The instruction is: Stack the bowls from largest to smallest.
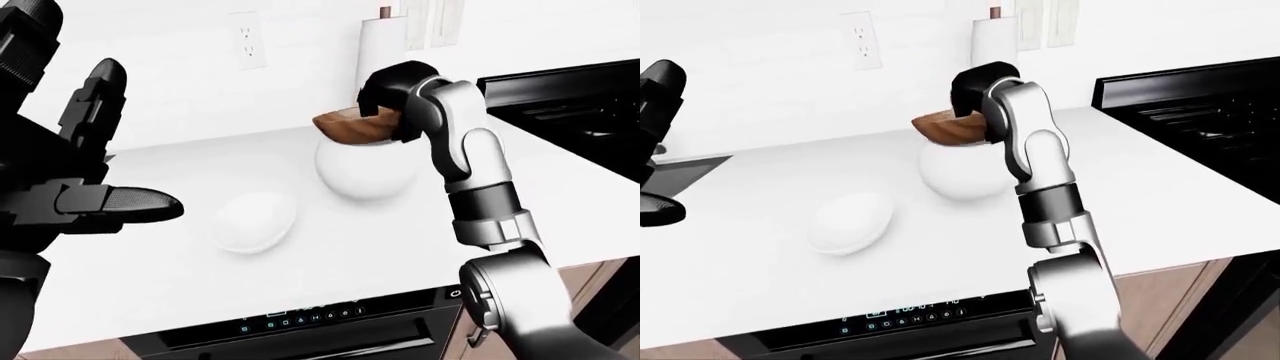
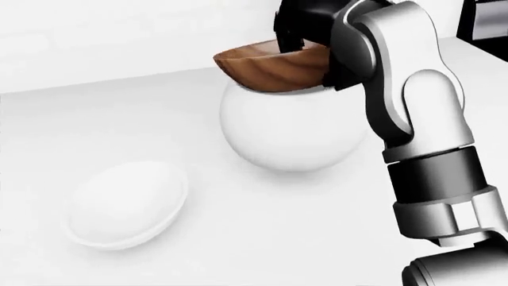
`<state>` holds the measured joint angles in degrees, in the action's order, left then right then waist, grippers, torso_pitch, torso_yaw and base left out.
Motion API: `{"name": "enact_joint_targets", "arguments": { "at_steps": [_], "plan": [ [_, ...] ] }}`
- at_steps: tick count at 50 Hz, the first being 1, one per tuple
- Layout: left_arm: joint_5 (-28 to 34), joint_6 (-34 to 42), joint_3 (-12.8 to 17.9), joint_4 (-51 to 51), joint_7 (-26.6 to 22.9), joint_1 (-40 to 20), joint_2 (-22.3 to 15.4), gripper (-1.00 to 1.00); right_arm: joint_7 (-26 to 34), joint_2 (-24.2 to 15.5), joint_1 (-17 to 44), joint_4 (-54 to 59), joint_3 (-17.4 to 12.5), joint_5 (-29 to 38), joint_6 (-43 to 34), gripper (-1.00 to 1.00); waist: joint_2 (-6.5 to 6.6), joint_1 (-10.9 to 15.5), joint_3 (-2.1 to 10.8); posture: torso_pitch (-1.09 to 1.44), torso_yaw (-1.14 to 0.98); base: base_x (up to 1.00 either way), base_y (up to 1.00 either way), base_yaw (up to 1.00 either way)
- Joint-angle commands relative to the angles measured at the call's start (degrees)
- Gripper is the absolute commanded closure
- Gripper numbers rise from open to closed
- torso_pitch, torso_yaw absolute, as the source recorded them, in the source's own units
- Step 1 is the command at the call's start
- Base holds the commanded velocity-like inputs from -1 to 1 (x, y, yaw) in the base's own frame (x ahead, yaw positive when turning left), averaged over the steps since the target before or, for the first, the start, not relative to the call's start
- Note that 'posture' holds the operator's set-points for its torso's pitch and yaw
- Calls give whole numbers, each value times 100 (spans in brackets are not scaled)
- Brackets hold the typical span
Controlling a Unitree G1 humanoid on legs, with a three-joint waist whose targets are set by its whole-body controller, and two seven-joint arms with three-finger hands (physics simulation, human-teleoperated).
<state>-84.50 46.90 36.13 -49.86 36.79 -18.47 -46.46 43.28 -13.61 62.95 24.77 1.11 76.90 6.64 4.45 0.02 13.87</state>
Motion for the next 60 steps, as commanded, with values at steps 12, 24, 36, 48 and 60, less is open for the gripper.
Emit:
{"name": "enact_joint_targets", "arguments": {
  "at_steps": [12,24,36,48,60],
  "plan": [
    [147,-117,62,8,-40,-86,-17,-100,444,-23,157,-897,-111,-183,-90,12,5,2,39,-38,0,0,0,0],
    [42,-123,0,-1,99,-189,-89,-100,1026,-46,142,-1602,-163,-383,-161,29,-7,-7,29,-38,0,0,0,0],
    [66,-138,-16,-22,94,-163,-70,-100,1253,-57,-149,-2014,-191,-441,-179,-15,-13,-13,41,-38,0,0,0,0],
    [119,-123,-34,-52,83,-139,-15,-100,2088,129,137,-3035,-219,-713,-768,-65,-14,-31,17,-38,0,0,0,0],
    [-94,-145,323,20,61,2,-132,-100,2881,1385,-45,-4565,414,-534,-1796,-53,28,-52,-17,-38,0,0,0,0]
  ]
}}
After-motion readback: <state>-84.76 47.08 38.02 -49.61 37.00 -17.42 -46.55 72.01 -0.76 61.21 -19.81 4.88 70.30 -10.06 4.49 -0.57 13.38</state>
